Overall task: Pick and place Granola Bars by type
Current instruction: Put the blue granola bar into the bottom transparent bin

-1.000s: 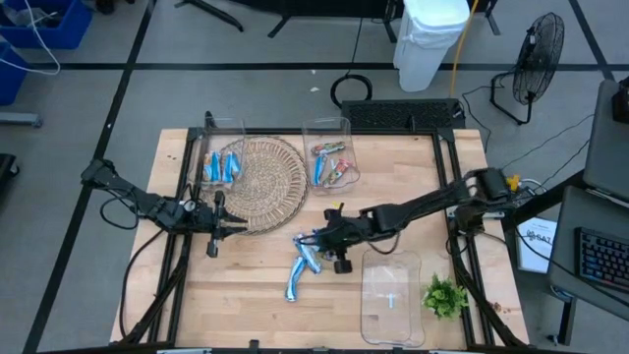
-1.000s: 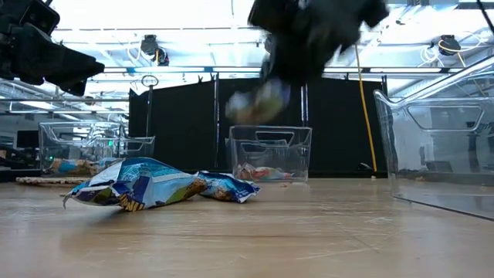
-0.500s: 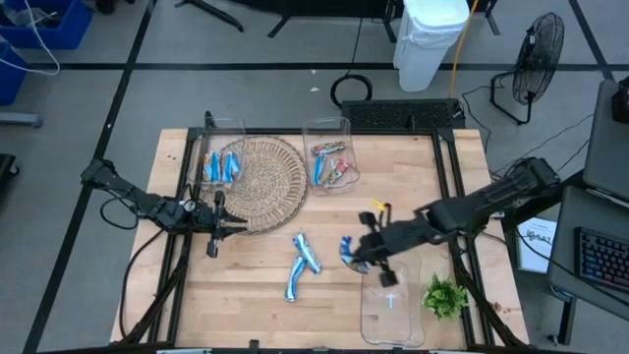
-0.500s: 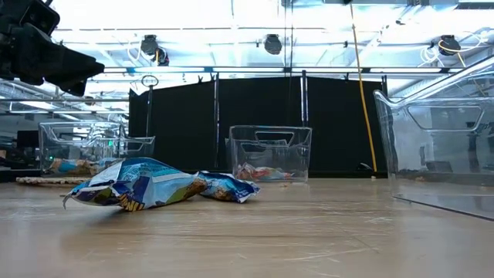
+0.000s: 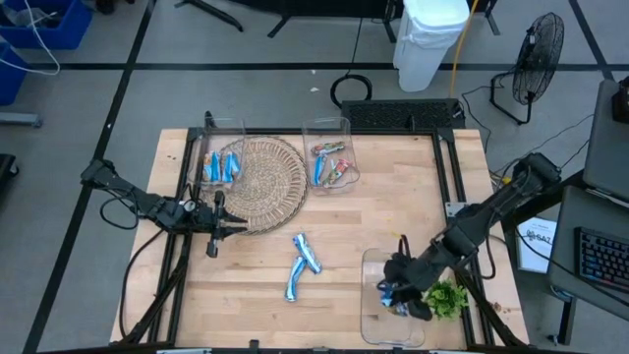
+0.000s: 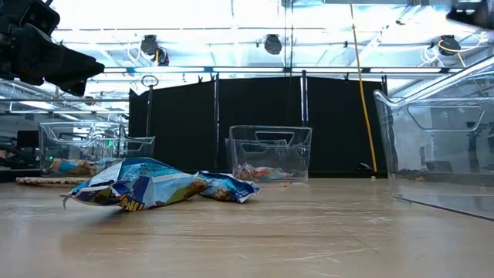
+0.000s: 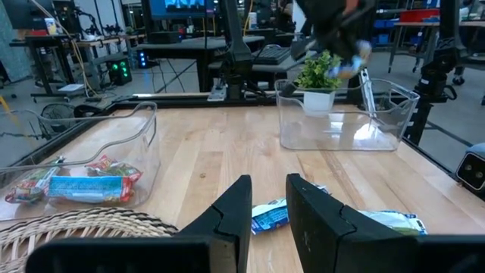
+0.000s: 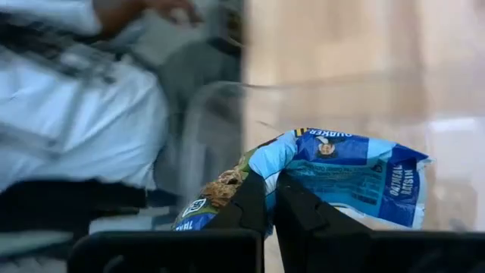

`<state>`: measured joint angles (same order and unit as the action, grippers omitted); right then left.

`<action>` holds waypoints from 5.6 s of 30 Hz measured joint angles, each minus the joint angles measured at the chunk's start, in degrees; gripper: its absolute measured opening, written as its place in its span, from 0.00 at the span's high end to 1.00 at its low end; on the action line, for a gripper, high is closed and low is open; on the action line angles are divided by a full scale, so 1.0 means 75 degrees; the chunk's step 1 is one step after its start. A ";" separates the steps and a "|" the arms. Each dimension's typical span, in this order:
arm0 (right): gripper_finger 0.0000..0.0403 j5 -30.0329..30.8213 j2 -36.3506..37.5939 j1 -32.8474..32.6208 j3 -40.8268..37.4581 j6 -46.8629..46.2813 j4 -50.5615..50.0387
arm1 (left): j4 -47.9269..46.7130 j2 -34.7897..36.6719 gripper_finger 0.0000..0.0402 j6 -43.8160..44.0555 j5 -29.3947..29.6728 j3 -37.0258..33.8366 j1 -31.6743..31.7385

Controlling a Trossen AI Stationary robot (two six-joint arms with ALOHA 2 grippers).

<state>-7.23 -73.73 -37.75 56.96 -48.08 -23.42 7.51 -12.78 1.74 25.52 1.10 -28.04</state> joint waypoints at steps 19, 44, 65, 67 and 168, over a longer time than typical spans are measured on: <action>0.99 0.1349 -0.0026 0.0505 -0.2074 0.0364 0.1407 | 0.0002 -0.0001 0.78 0.0000 0.0002 0.0000 0.0000; 0.95 0.1351 -0.0006 0.0591 -0.2047 0.0403 0.1666 | 0.0000 -0.0003 0.78 0.0000 0.0002 0.0000 -0.0001; 0.54 -0.0003 0.0879 0.1243 -0.2029 0.0287 0.1675 | 0.0000 -0.0003 0.78 0.0000 0.0003 0.0003 0.0001; 0.55 -0.0160 0.1254 0.1330 -0.2029 0.0459 0.1666 | 0.0002 -0.0001 0.78 0.0000 0.0003 0.0003 -0.0001; 0.57 -0.0243 0.6027 0.8005 -0.7198 0.6707 0.7089 | -0.4438 -1.1549 0.78 1.0244 -0.3617 0.8746 0.0737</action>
<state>-9.06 -28.53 22.28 2.97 2.22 29.75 -25.78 -99.39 78.57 -1.61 66.70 -22.52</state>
